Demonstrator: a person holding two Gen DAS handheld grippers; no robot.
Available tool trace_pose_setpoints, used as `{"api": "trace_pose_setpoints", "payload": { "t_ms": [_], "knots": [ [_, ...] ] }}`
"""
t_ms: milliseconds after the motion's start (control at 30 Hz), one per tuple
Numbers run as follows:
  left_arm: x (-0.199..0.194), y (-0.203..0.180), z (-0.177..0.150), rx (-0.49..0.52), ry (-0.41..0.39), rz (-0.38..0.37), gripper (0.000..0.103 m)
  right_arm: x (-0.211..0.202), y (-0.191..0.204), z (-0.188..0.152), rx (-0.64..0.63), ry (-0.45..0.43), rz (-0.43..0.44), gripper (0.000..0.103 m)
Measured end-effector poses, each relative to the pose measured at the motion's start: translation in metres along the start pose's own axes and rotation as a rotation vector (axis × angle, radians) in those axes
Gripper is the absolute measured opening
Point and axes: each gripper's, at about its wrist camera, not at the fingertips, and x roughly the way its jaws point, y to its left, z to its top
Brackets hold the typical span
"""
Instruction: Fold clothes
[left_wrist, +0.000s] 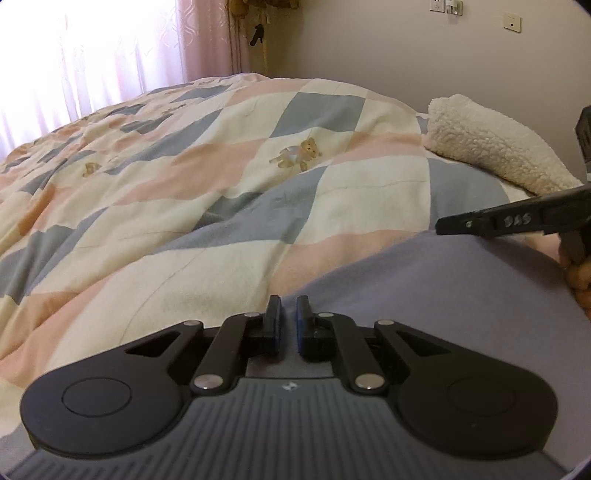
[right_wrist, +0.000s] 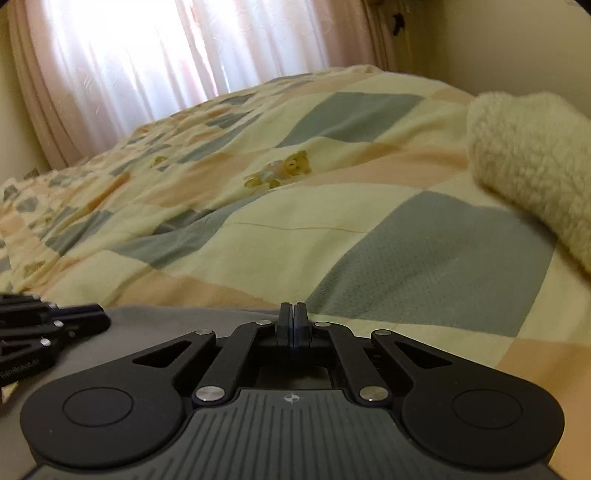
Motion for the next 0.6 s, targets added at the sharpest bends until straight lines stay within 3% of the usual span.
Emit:
{"api": "trace_pose_setpoints", "payload": {
  "t_ms": [67,167,300,433,500,600],
  "knots": [
    [-0.013,-0.002,0.005,0.006,-0.018,0.024,0.006,-0.013,-0.006,0.001,0.047,-0.026,0.019,0.000],
    [-0.051,-0.006,0.010,0.014,-0.078,0.063,0.006,-0.058,-0.010,-0.002,0.065,-0.111,0.030,0.014],
    [-0.107,-0.014,0.001,-0.005,-0.143,0.036,0.006,-0.121,-0.020,-0.031,0.085,-0.167,0.038,0.014],
    [-0.120,-0.036,-0.025,-0.005,-0.114,-0.029,0.007,-0.140,-0.019,-0.064,0.083,-0.124,0.002,0.014],
    [-0.111,-0.045,-0.036,0.014,-0.067,0.013,0.007,-0.126,-0.020,-0.079,0.096,-0.052,-0.036,0.015],
    [-0.110,-0.049,-0.042,-0.013,-0.023,0.052,0.006,-0.131,-0.013,-0.080,0.104,-0.070,-0.069,0.014]
  ]
}}
